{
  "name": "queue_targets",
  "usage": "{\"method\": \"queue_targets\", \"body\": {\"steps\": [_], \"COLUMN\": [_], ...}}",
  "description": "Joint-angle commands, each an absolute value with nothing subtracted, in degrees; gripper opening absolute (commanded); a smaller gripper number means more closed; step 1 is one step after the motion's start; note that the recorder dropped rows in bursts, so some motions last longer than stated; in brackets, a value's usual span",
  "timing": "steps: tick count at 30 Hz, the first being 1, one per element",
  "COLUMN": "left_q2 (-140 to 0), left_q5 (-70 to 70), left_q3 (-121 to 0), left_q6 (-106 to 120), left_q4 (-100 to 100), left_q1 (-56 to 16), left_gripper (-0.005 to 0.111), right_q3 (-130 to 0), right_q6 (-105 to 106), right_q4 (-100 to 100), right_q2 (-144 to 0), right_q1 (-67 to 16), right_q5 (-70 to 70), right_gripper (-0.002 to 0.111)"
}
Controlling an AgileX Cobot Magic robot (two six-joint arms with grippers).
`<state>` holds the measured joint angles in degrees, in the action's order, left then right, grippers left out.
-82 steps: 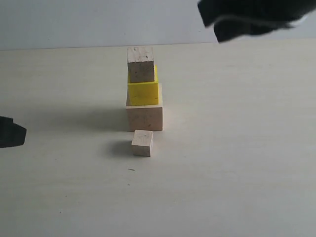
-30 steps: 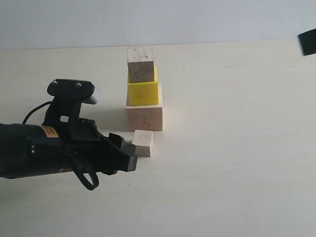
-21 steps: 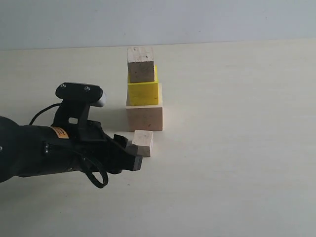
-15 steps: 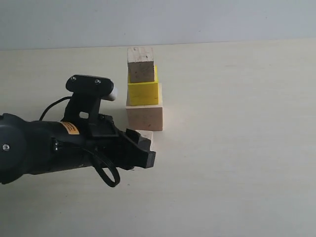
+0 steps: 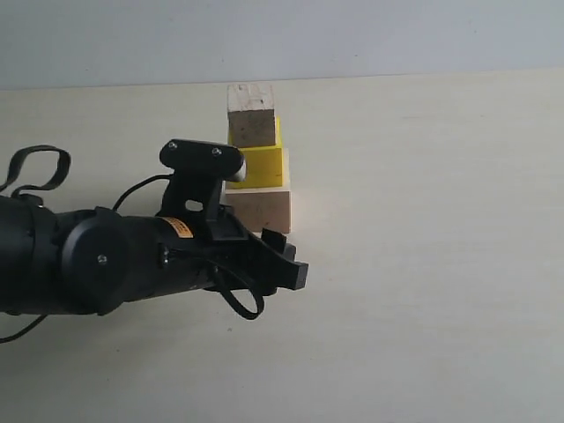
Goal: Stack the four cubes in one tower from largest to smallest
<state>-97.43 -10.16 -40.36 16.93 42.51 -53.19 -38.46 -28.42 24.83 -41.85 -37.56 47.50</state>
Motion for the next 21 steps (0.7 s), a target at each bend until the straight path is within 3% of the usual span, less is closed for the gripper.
{"method": "queue_targets", "body": {"steps": [1, 12, 21], "left_q2": [-100.04, -102.40, -99.22], "left_q5": [-10.36, -13.82, -7.81], "left_q3": [-41.26, -41.26, -41.26], "left_q6": [16.26, 16.26, 16.82], "left_q4": [42.76, 42.76, 42.76], "left_q1": [-53.40, -53.40, -53.40], "left_gripper": [0.065, 0.065, 0.062], "right_q3": [-38.06, -38.06, -38.06], "right_q6": [-28.01, -28.21, -28.21], "right_q4": [23.94, 23.75, 23.79], "right_q2": [-41.54, -41.54, -41.54], "right_q1": [-37.35, -37.35, -37.35], "right_q5": [46.79, 46.67, 46.91], "right_gripper": [0.000, 0.000, 0.000]}}
